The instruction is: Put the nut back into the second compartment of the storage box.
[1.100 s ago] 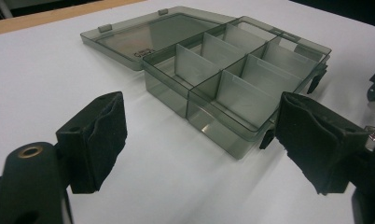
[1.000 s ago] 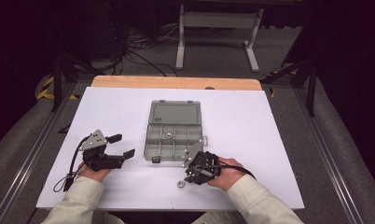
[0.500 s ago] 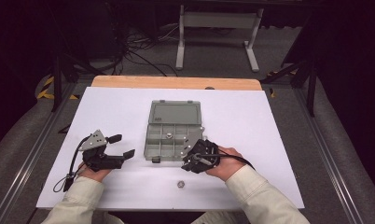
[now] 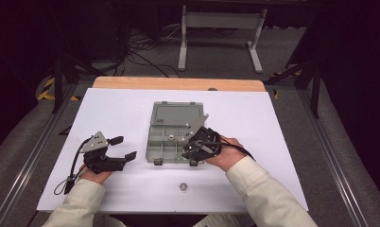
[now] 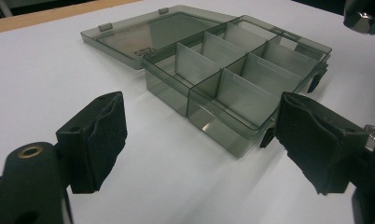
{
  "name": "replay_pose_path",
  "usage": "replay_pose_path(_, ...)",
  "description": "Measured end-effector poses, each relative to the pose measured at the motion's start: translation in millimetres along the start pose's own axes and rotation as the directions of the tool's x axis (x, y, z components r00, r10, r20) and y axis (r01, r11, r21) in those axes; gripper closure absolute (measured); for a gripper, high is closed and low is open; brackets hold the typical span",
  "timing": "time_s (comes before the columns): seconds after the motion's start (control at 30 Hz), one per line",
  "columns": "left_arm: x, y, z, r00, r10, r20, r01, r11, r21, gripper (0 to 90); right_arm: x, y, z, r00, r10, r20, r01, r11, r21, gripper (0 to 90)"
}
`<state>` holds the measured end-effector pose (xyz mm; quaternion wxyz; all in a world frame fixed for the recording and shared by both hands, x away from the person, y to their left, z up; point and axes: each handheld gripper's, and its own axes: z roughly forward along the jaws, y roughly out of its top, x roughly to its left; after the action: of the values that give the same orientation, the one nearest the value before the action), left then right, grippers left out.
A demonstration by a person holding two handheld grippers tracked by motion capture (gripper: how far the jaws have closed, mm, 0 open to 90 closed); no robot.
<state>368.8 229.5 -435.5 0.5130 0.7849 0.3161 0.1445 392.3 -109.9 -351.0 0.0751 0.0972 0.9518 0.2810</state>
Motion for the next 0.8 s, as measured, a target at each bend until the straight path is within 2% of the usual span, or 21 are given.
replay_pose_path(0.2,0.2,-0.1,0.1,1.0000,-0.001,0.002,0.001,1.0000,0.001,17.8,-13.1,5.4,-0.1,0.9993,0.011,0.037,-0.011,1.000,-0.019,69.5)
replay_pose_path(0.8,0.7,-0.5,0.1,1.0000,0.000,0.002,0.000,1.0000,0.003,17.8,-53.4,28.1,10.7,0.9972,0.056,0.050,-0.055,0.998,-0.019,69.5)
